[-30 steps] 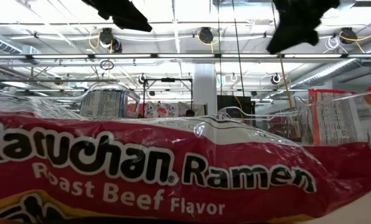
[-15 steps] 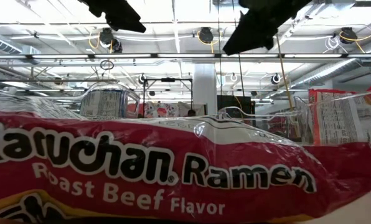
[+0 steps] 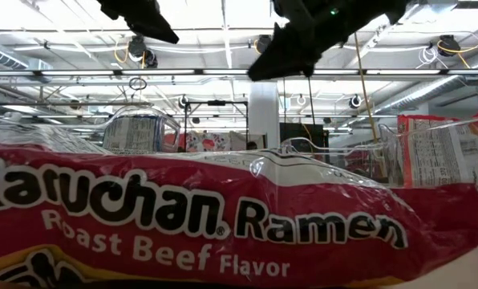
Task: Sort Maruchan noodles
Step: Put the top red noodle pack into the top transparent bin
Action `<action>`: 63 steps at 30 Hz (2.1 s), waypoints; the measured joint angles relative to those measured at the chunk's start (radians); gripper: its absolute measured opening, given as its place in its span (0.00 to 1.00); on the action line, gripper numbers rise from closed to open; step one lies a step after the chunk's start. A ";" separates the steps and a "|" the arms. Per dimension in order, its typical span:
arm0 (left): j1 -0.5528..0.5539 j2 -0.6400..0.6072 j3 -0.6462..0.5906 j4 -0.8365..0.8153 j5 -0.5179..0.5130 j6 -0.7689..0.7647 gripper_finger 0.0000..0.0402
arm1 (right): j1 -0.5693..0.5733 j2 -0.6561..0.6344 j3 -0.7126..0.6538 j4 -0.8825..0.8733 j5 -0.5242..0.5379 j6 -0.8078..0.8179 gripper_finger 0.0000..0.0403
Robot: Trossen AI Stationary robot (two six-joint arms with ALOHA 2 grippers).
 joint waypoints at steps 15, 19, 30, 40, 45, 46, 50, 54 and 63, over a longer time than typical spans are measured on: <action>-0.086 0.000 0.000 -0.116 -0.029 -0.166 0.61 | 0.049 0.028 0.000 -0.137 -0.096 0.078 0.22; -0.092 0.000 0.000 -0.104 -0.059 -0.194 0.61 | 0.061 0.028 0.000 -0.151 -0.099 0.099 0.22; -0.146 0.000 0.000 -0.108 -0.117 -0.320 0.61 | 0.051 0.041 0.000 -0.163 -0.044 0.087 0.22; -0.190 0.000 0.000 -0.112 -0.147 -0.310 0.61 | -0.003 0.076 0.000 -0.183 -0.047 0.038 0.27; -0.220 0.000 0.000 -0.146 -0.232 -0.379 0.61 | -0.010 0.127 0.000 -0.156 -0.047 0.042 0.33; -0.226 0.000 0.000 -0.152 -0.260 -0.393 0.61 | -0.010 0.136 0.000 -0.145 -0.048 0.043 0.34; -0.235 0.001 -0.001 -0.125 -0.321 -0.380 0.61 | -0.010 0.150 0.000 -0.157 -0.083 0.083 0.34; -0.240 0.002 -0.001 -0.102 -0.325 -0.426 0.61 | -0.011 0.150 0.000 -0.156 -0.126 0.092 0.34; -0.281 0.057 -0.001 -0.073 -0.329 -0.433 0.61 | -0.042 0.150 0.000 -0.158 -0.128 0.071 0.37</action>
